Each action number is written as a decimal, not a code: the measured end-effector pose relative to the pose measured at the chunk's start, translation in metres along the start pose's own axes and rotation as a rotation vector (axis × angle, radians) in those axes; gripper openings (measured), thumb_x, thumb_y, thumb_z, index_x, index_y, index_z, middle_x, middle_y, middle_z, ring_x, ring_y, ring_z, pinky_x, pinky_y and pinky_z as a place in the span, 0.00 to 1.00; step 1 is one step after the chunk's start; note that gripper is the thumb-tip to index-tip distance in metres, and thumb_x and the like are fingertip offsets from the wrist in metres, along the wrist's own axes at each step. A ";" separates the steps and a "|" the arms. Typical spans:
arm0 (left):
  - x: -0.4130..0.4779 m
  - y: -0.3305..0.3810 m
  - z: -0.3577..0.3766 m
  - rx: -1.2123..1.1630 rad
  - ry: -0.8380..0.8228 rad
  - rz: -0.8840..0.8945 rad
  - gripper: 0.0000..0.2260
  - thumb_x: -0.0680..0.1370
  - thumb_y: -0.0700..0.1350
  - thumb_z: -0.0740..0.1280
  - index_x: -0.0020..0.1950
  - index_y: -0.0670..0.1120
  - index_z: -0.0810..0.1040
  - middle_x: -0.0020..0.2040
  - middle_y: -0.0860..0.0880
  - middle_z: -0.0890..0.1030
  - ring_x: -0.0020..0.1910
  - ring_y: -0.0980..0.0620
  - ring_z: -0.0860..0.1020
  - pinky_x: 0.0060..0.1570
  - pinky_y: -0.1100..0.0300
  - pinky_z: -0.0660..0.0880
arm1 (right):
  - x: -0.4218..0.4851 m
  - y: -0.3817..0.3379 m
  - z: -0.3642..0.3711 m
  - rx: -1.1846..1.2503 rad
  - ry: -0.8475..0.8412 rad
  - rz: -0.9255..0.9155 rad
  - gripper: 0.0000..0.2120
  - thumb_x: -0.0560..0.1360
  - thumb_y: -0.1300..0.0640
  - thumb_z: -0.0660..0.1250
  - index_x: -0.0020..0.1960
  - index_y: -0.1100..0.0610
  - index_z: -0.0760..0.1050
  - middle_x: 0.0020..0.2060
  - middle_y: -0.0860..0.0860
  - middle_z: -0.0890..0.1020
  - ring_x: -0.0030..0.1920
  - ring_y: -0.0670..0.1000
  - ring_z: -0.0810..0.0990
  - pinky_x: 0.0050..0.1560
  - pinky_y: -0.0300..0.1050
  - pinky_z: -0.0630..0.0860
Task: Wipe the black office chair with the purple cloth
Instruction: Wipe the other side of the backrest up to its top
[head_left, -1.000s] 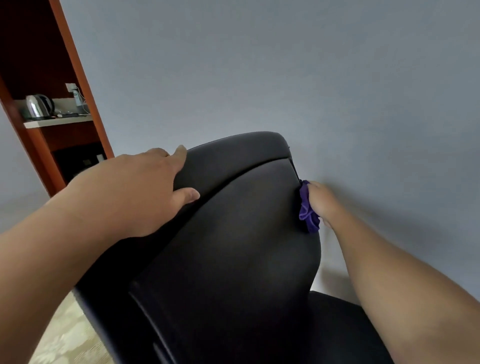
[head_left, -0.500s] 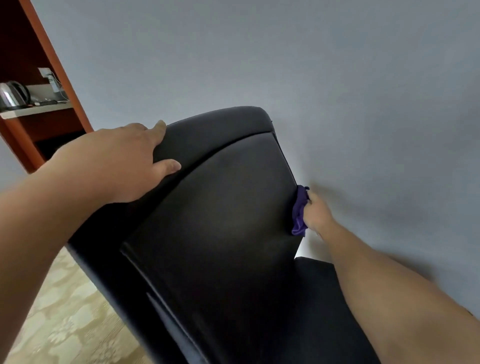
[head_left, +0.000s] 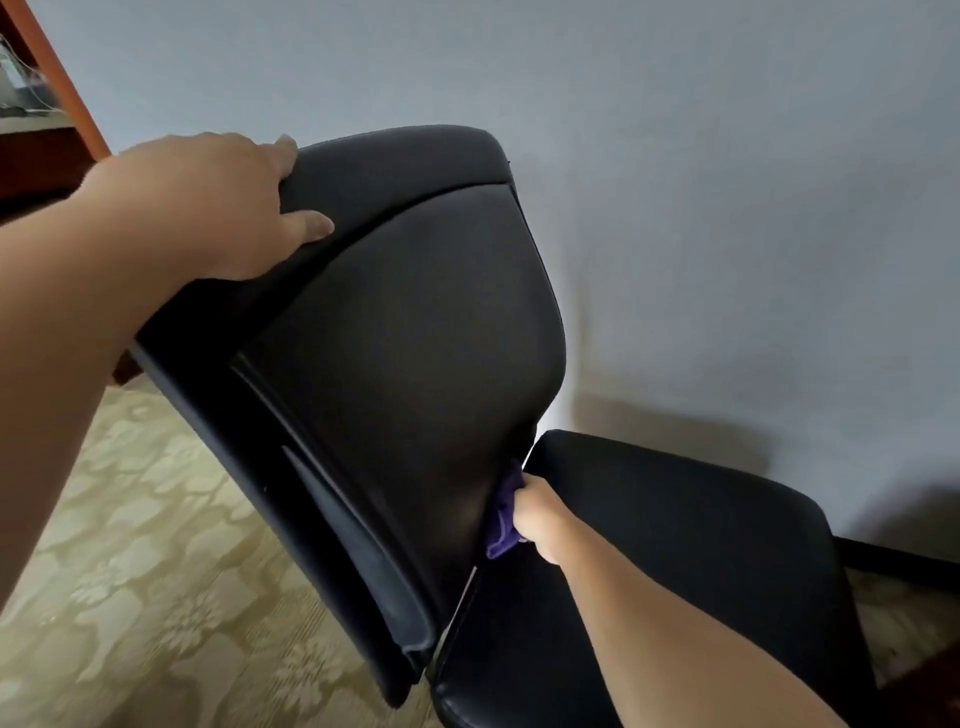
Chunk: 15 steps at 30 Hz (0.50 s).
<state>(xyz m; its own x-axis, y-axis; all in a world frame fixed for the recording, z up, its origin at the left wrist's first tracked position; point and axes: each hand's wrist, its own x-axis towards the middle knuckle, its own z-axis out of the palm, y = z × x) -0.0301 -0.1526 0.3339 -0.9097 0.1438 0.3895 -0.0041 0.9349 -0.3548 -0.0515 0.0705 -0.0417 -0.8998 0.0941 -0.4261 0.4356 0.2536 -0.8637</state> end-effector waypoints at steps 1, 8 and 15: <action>0.000 -0.001 0.001 0.003 0.025 0.004 0.34 0.79 0.67 0.60 0.78 0.48 0.61 0.65 0.38 0.77 0.58 0.33 0.77 0.54 0.38 0.76 | -0.002 0.005 -0.004 -0.036 -0.019 -0.022 0.17 0.80 0.64 0.56 0.63 0.58 0.78 0.50 0.59 0.84 0.47 0.59 0.83 0.49 0.52 0.81; 0.003 0.005 0.017 0.096 0.152 0.015 0.32 0.80 0.64 0.59 0.75 0.43 0.65 0.52 0.37 0.75 0.46 0.35 0.75 0.49 0.38 0.78 | 0.029 0.023 -0.069 -0.218 0.172 -0.192 0.19 0.82 0.63 0.57 0.67 0.49 0.78 0.61 0.53 0.81 0.60 0.56 0.79 0.61 0.44 0.73; -0.034 0.089 0.042 0.086 -0.009 0.350 0.33 0.81 0.67 0.47 0.83 0.54 0.54 0.84 0.46 0.48 0.82 0.43 0.40 0.79 0.38 0.40 | 0.089 0.031 -0.042 -0.467 0.329 -0.186 0.23 0.83 0.58 0.54 0.76 0.47 0.66 0.74 0.53 0.65 0.69 0.61 0.67 0.68 0.54 0.67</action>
<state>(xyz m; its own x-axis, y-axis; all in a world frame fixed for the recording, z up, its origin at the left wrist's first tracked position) -0.0170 -0.0879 0.2537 -0.8659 0.4474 0.2238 0.2740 0.7984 -0.5361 -0.1186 0.1270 -0.0951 -0.9533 0.2816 -0.1089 0.2790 0.6836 -0.6745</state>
